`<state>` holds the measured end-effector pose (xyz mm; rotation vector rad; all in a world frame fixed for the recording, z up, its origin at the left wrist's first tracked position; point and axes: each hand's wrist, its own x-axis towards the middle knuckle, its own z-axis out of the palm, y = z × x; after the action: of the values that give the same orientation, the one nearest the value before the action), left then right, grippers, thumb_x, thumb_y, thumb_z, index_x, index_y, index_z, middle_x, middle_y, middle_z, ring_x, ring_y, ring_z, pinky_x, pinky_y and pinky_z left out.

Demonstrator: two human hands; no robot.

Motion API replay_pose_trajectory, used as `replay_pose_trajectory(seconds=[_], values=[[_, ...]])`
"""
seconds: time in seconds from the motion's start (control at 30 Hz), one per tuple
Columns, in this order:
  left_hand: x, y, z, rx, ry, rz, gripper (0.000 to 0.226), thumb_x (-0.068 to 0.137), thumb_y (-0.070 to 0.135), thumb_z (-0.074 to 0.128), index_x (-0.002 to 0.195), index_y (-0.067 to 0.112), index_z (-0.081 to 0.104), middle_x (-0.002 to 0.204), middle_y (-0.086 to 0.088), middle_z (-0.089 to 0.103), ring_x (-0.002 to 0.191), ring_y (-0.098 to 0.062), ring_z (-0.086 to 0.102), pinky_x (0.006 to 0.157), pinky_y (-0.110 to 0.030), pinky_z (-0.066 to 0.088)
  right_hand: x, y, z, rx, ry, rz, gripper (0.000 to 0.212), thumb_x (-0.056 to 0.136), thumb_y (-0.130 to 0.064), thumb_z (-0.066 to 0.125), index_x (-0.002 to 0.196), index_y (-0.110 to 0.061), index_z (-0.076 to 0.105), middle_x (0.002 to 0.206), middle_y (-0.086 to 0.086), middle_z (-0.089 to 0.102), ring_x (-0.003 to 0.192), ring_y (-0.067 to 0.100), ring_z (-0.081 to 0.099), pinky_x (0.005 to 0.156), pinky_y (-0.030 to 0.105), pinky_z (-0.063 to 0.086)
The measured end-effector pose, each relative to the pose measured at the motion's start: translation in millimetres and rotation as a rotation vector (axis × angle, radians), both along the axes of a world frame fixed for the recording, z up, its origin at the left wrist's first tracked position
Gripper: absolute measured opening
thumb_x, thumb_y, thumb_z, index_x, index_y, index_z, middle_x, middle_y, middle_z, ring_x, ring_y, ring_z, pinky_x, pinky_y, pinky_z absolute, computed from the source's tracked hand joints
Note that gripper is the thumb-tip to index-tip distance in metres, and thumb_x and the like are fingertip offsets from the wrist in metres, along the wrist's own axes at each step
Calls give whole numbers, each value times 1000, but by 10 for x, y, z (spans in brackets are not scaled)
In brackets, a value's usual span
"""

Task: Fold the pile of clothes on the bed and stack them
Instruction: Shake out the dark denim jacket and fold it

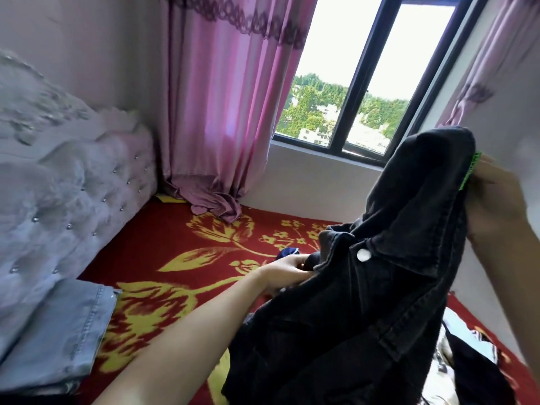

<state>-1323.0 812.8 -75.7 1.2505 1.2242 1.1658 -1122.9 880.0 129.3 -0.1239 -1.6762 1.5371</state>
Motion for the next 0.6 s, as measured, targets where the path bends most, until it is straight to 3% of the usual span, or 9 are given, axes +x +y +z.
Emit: replay_pose_trajectory(seconds=[0.1,0.17,0.23,0.33,0.47,0.6], values=[[-266,-174,25,140,-132,179,24,84,0,62,108,4,65,88,-1,70,82,-15,65,75,-25,52,119,201,-26,-21,-3,-49,45,30,-41,87,68,-20,76,67,-8,69,62,5,65,66,18,55],[-487,-350,136,201,-157,310,16,74,6,72,90,4,69,81,-3,70,78,-18,64,71,-23,53,216,354,-106,-111,-17,-100,53,31,-39,89,77,-17,75,72,-5,69,65,7,65,66,21,56],[-623,-534,358,270,-121,418,10,69,7,75,75,7,67,68,2,68,67,-8,62,63,-17,50,242,458,-209,-209,-46,-150,50,34,-34,86,79,-16,74,73,-2,69,64,10,66,63,24,56],[-673,-783,763,409,17,640,18,80,-6,63,73,11,63,55,12,64,53,4,56,55,-10,45,161,484,-330,-278,-75,-228,34,40,-27,80,71,-15,73,67,0,70,58,11,66,54,23,55],[-764,-1065,1165,582,102,888,33,80,-1,65,63,27,70,55,16,66,54,5,59,59,-13,50,-17,455,-351,-214,-67,-250,62,10,-39,90,63,-15,70,61,0,68,54,9,65,52,20,54],[-815,-1227,1365,742,166,1051,29,80,-1,66,71,28,67,57,23,64,58,8,58,64,-11,47,-169,424,-270,-76,-37,-235,59,11,-52,88,58,-20,70,57,-8,63,51,2,59,50,14,49]])
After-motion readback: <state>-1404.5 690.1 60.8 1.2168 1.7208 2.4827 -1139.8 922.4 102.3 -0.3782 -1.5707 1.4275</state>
